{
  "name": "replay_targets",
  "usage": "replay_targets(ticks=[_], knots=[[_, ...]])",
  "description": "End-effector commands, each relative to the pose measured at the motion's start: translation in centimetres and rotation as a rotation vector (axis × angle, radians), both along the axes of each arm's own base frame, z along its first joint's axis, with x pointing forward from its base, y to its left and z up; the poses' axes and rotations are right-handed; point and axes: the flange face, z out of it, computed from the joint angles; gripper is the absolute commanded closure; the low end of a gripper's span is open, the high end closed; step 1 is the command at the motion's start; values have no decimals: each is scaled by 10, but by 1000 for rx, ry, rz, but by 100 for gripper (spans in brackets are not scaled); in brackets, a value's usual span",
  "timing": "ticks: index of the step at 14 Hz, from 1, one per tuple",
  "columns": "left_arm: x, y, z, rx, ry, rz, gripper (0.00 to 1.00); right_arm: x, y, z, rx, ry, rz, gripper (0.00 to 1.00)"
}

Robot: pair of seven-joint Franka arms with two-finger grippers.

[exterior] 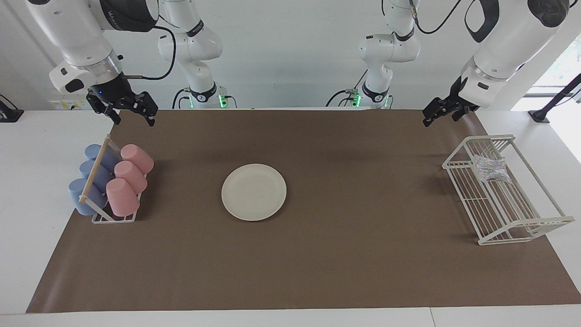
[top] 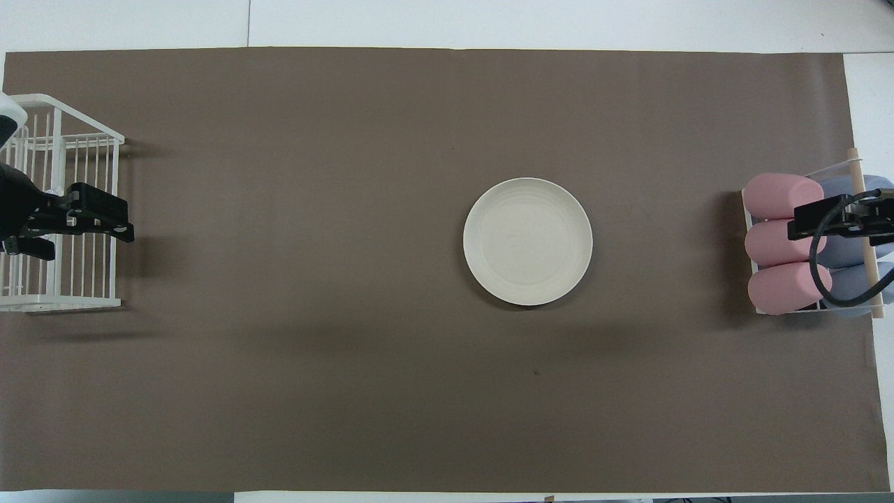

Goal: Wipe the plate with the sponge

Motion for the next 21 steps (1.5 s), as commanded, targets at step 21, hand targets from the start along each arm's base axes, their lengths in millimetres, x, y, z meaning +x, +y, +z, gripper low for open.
replay_targets(ticks=[21], knots=[[37, 0, -144, 683, 45, -147, 0, -17, 121, 12, 63, 127, -1040, 0]])
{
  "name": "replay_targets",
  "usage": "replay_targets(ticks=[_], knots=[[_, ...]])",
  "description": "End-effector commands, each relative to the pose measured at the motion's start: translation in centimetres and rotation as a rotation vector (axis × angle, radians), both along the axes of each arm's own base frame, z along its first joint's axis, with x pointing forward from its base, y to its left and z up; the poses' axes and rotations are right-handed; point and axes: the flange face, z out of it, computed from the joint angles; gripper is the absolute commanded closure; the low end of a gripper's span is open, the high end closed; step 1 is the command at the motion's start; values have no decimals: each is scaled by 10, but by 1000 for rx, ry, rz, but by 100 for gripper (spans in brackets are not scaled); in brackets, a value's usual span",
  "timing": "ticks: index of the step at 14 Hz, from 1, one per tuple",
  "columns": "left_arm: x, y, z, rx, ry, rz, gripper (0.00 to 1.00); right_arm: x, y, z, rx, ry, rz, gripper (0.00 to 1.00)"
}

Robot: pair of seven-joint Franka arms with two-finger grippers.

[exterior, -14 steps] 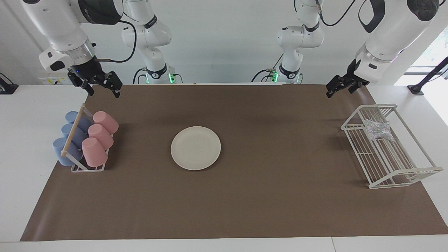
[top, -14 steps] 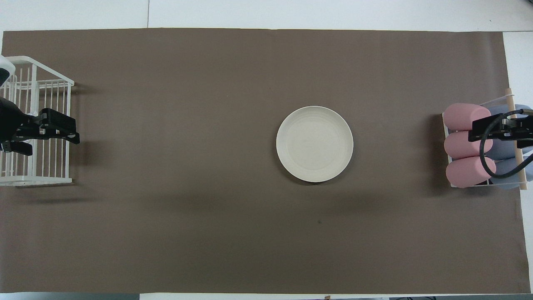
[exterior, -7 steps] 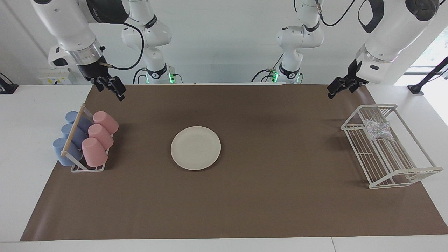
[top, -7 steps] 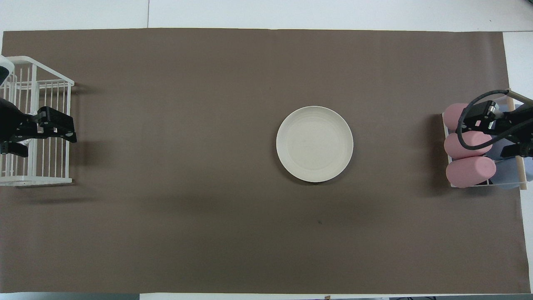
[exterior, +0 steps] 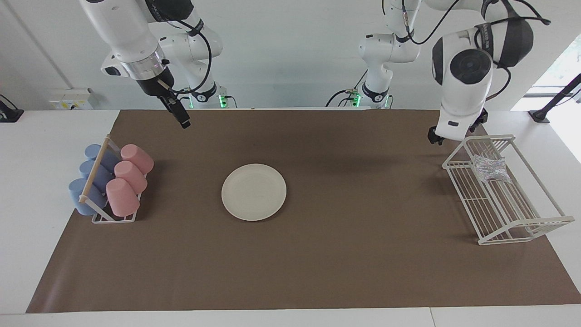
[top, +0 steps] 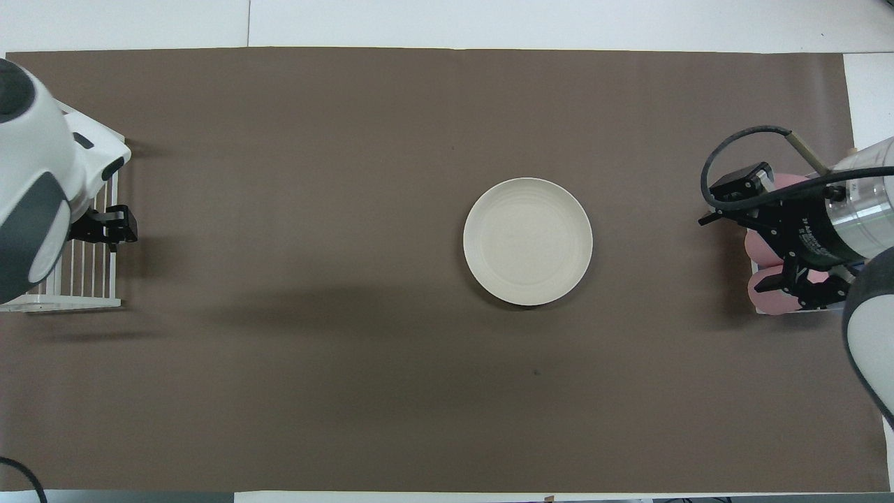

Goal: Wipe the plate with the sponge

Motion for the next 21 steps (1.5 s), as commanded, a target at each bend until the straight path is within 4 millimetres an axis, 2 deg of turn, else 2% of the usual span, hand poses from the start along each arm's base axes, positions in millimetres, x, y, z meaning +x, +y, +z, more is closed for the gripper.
replay_targets(ticks=[1, 4, 6, 10, 14, 15, 16, 17, 18, 19, 20, 21], knots=[[12, 8, -50, 160, 28, -89, 0, -9, 24, 7, 15, 33, -186, 0], [23, 16, -90, 308, 72, -183, 0, -17, 57, 8, -3, 54, -323, 0], [33, 18, -113, 405, 106, -246, 0, -19, 61, 9, -6, 55, -351, 0], [38, 22, -112, 406, 97, -262, 2, -19, 60, 8, -7, 55, -351, 0], [40, 27, -110, 425, 95, -267, 26, -21, 59, 7, -6, 54, -346, 0], [40, 28, -111, 426, 98, -265, 27, -20, 60, 7, -6, 53, -355, 0], [39, 29, -111, 428, 101, -262, 36, -20, 60, 8, -7, 50, -360, 0], [39, 30, -111, 431, 106, -257, 56, -19, 61, 10, -6, 51, -376, 0], [39, 31, -110, 433, 106, -253, 75, -22, 72, 11, -15, 57, -418, 0], [39, 32, -109, 434, 105, -252, 94, -26, 92, 13, -30, 43, -413, 0], [40, 31, -106, 438, 99, -253, 100, -27, 98, 19, -34, 26, -403, 0], [40, 31, -105, 437, 98, -252, 100, -27, 103, 21, -29, 23, -403, 0]])
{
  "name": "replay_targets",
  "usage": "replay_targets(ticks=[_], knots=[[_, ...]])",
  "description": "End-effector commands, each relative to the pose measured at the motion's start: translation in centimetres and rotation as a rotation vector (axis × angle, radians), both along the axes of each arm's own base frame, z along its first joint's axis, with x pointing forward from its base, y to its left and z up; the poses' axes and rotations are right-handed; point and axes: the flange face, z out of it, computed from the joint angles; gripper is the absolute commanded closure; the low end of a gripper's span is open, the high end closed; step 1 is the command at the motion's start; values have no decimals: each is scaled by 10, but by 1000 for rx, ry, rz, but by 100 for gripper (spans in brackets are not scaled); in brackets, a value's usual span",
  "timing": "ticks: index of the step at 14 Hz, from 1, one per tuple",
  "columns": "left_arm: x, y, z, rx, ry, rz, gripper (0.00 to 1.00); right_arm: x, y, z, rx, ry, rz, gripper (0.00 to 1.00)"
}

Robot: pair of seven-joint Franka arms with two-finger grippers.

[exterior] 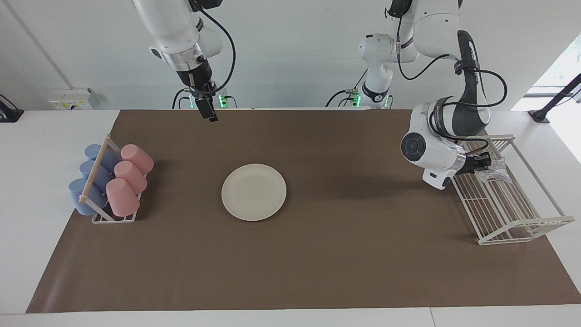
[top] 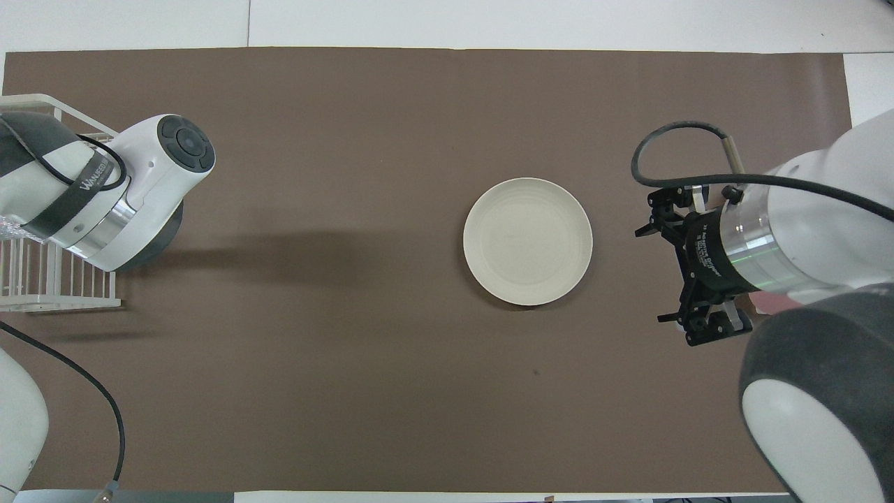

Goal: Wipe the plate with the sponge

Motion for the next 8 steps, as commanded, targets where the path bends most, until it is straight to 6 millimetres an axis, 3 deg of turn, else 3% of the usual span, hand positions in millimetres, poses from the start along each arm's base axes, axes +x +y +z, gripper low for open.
replay_targets(ticks=[1, 5, 8], knots=[[2, 2, 9, 10, -9, -12, 100, -4, 14, 9, -1, -18, -27, 0], [3, 4, 17, 5, -13, -15, 100, -4, 13, 9, 3, -19, -41, 0], [9, 4, 61, -73, -6, 29, 100, -6, 15, 10, 19, -8, -56, 0]])
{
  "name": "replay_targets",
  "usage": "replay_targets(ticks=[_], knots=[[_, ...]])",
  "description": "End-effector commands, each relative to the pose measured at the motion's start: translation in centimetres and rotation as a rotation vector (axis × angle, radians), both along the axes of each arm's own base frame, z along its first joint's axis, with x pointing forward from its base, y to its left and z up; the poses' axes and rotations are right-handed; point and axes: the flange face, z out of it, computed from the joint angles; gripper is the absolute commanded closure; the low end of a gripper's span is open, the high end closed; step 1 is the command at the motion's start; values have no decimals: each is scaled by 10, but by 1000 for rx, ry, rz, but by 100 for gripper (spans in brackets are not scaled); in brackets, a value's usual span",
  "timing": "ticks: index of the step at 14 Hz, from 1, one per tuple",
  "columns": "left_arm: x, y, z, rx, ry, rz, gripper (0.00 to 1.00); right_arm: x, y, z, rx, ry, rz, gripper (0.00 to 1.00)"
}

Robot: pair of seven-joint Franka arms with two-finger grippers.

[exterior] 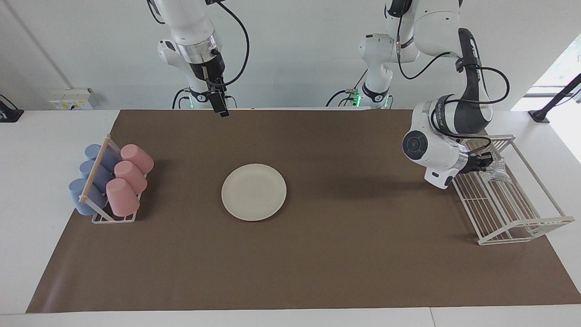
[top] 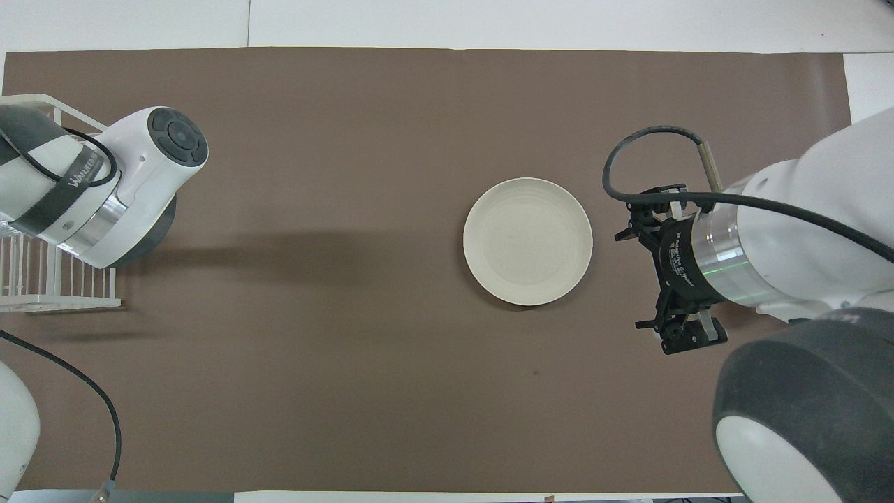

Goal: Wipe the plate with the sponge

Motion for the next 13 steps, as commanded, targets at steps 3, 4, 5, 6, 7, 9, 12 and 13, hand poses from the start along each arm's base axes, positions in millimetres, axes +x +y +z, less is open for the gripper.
replay_targets(ticks=[3, 4, 5, 6, 7, 9, 12, 13], knots=[[8, -7, 104, -333, -31, 187, 100, -4, 4, 3, 24, 6, -47, 0], [6, -11, 116, -394, -20, 233, 100, -6, 11, 3, 23, 6, -55, 0], [1, -16, 119, -449, 5, 270, 100, -7, 14, 3, 24, 4, -64, 0], [-2, -23, 129, -531, 13, 299, 100, -7, 16, 3, 25, 1, -73, 0], [-6, -29, 140, -637, 23, 334, 100, -9, 24, 4, 27, -7, -82, 0], [-14, -19, 157, -867, 19, 468, 100, -16, 43, 4, 27, -7, -123, 0], [-30, -15, 187, -1156, -6, 663, 100, -24, 84, 3, 72, -69, -210, 0], [-33, -22, 184, -1217, 14, 699, 100, -26, 90, 2, 72, -72, -203, 0]])
